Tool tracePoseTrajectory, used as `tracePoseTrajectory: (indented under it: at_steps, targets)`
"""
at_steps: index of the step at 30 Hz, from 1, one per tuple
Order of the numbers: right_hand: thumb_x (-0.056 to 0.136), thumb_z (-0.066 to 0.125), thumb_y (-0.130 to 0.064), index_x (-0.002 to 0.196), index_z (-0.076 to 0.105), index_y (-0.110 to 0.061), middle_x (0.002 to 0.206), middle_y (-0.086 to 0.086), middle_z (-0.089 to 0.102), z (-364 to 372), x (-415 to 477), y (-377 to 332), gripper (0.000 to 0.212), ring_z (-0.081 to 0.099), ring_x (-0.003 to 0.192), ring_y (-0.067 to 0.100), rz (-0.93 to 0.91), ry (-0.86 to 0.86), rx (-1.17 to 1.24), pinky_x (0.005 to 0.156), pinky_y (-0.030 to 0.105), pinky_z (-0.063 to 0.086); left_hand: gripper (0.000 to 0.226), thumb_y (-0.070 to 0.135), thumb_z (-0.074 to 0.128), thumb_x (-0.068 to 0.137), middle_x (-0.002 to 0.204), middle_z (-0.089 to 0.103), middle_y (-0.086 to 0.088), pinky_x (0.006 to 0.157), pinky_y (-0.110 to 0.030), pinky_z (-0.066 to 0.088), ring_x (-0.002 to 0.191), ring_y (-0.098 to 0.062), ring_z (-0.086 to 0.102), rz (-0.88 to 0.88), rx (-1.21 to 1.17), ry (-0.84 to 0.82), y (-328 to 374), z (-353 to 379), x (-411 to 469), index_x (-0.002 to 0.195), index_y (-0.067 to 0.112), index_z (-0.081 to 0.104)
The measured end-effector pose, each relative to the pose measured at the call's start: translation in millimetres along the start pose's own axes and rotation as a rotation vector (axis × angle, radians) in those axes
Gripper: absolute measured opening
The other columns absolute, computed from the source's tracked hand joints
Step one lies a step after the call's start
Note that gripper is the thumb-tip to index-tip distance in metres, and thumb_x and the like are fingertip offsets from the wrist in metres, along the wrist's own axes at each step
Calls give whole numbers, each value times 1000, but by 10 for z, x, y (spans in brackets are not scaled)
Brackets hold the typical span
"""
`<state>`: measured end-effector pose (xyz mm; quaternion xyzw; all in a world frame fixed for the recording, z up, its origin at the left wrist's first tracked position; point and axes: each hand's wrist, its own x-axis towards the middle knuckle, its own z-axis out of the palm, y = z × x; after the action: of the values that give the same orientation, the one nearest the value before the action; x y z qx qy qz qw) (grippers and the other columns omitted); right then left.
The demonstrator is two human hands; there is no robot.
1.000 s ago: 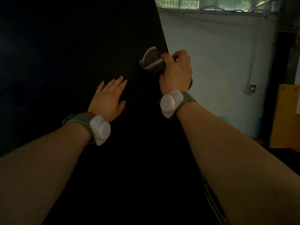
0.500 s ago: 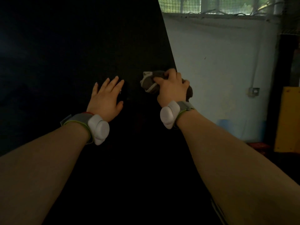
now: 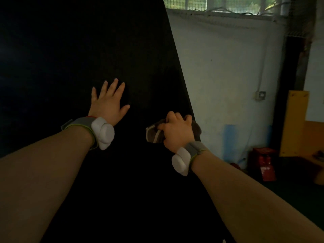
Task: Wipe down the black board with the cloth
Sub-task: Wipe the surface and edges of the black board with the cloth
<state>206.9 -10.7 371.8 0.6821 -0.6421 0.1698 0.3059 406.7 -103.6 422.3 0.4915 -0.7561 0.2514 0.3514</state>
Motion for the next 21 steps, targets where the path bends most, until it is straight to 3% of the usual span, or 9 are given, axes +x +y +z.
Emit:
tracePoseTrajectory:
  at_steps: [2, 5, 9, 21]
  targets:
    - [85, 56, -22, 124, 59, -32, 121, 7, 42, -87, 38, 48, 39, 41, 115, 30, 23, 40, 33, 102, 50, 24, 74, 50, 42, 93, 159, -9, 0, 113, -56, 1, 145, -28, -4, 9, 8, -69, -14, 35, 28, 151, 25, 3]
    - [86, 55, -19, 124, 57, -30, 123, 7, 45, -309, 137, 124, 40, 45, 113, 29, 120, 261, 141, 96, 42, 28, 77, 54, 41, 92, 158, -14, 2, 113, -57, 3, 145, -28, -6, 2, 1, -145, -51, 53, 81, 150, 27, -1]
    - [90, 51, -15, 128, 54, -27, 126, 10, 43, -649, 416, 193, 39, 44, 113, 30, 218, 496, 165, 96, 41, 30, 80, 55, 44, 90, 157, -15, 3, 112, -59, 4, 145, -28, -7, 15, -17, -125, -90, 130, 91, 150, 29, -2]
    - [95, 44, -16, 131, 49, -27, 132, 13, 39, -722, 1002, 165, 38, 40, 118, 31, 288, 630, 125, 98, 41, 27, 85, 53, 47, 89, 157, -18, 4, 112, -58, 3, 144, -26, -9, 20, -22, -40, -123, 286, 84, 150, 30, -7]
